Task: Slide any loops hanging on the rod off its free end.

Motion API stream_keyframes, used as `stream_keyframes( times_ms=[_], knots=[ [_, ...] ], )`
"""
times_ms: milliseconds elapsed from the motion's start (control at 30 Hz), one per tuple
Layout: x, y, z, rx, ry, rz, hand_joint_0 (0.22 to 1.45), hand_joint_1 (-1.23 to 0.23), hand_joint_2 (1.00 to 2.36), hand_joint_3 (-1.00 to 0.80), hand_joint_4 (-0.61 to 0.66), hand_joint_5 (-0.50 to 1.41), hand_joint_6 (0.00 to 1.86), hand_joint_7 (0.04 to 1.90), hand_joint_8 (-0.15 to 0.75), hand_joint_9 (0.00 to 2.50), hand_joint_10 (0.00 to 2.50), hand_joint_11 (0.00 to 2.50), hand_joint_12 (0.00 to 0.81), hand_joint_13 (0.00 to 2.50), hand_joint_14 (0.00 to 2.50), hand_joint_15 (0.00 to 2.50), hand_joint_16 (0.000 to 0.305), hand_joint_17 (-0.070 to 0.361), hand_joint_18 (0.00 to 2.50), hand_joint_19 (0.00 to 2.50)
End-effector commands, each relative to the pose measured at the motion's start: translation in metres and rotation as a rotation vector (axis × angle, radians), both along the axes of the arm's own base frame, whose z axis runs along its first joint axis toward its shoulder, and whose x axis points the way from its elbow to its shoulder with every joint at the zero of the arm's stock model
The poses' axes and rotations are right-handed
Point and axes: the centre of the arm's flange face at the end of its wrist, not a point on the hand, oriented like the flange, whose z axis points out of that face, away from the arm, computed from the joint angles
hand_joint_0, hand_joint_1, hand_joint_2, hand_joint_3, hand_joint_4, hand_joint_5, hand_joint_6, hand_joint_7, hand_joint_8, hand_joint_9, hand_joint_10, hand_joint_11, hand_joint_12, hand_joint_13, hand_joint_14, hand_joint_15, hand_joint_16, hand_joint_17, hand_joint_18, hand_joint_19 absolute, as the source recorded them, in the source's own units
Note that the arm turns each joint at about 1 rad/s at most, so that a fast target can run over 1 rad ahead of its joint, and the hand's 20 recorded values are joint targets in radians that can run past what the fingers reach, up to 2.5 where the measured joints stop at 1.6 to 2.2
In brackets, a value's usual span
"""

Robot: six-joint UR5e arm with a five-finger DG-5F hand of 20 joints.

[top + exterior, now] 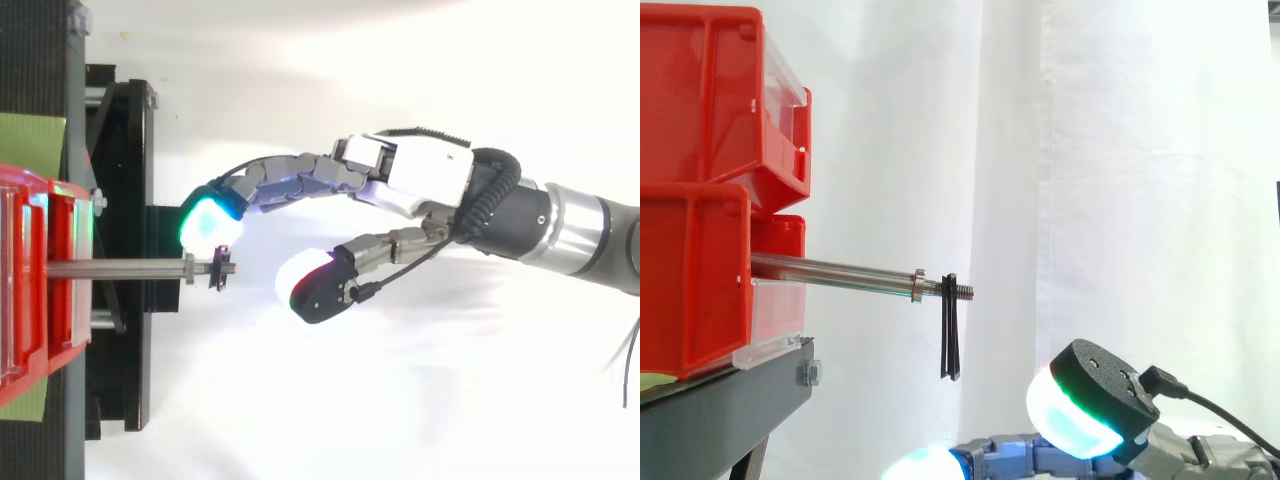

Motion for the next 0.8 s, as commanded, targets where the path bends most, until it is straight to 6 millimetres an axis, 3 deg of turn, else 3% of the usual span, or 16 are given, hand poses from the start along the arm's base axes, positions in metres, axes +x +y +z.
stream_keyframes(
  times_ms=[0, 600, 767],
  knots=[
    [0.004, 0.0, 0.004, -0.084, -0.034, -0.001, 0.52, -0.56, 1.0, -0.5, 0.17, -0.23, 0.5, 0.71, 0.261, 0.46, 0.0, 0.05, 0.328, 0.34, 0.0, 0.0, 0.049, 0.11, 0.41, 0.31],
    [0.011, 0.007, 0.014, -0.177, -0.084, 0.002, 0.55, -0.53, 1.0, -0.5, 0.19, -0.22, 0.5, 0.71, 0.269, 0.52, 0.0, 0.07, 0.323, 0.39, 0.0, 0.0, 0.048, 0.108, 0.46, 0.34],
    [0.022, 0.01, 0.028, -0.177, -0.093, 0.002, 0.55, -0.52, 1.0, -0.5, 0.19, -0.22, 0.5, 0.72, 0.268, 0.52, 0.0, 0.08, 0.325, 0.4, 0.0, 0.0, 0.048, 0.107, 0.47, 0.34]
  ],
)
